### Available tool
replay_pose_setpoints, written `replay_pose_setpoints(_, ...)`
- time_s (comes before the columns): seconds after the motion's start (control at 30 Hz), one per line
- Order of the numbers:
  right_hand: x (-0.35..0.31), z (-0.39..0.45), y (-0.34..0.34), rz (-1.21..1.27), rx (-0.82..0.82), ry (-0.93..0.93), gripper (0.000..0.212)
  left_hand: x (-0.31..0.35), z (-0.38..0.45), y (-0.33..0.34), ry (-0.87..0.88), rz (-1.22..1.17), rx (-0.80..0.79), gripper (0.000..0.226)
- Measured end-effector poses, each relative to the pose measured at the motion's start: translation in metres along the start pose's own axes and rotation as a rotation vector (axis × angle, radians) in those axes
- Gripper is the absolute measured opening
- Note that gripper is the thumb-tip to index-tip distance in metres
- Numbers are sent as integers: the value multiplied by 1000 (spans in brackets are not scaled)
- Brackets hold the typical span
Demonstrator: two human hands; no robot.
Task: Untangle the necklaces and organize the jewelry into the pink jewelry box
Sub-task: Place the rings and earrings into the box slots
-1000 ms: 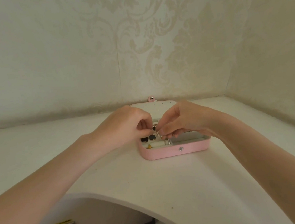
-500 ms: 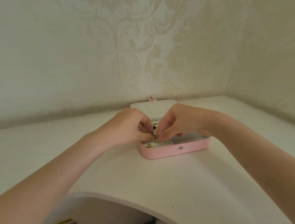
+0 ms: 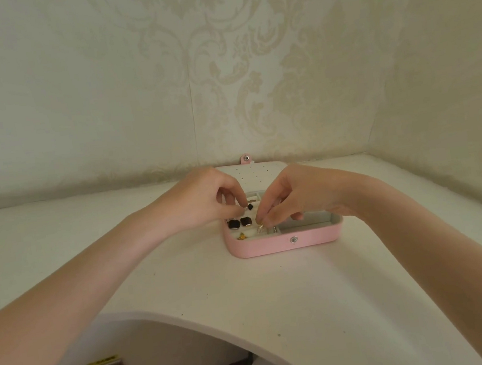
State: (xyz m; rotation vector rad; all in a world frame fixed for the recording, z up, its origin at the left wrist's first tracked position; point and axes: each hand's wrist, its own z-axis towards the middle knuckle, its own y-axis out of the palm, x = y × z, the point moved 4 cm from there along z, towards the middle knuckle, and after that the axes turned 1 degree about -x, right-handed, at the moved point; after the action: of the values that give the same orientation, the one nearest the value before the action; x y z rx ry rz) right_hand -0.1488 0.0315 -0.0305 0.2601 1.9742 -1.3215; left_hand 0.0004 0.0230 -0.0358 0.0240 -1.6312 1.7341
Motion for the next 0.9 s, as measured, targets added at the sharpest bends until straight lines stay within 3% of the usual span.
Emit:
replay_pose_setpoints(0.13,-3,6,4,-61,17,-8,8,0,-3,-3,13,0,21,19)
replay_pose_setpoints(0.33,-3,13,7,-117,9,-4,12,7,-9,7,39,21,-61,5)
replay_pose_setpoints(0.9,-2,13,9,-111,76,-42,3,13,-7,13,68,66,-111,2)
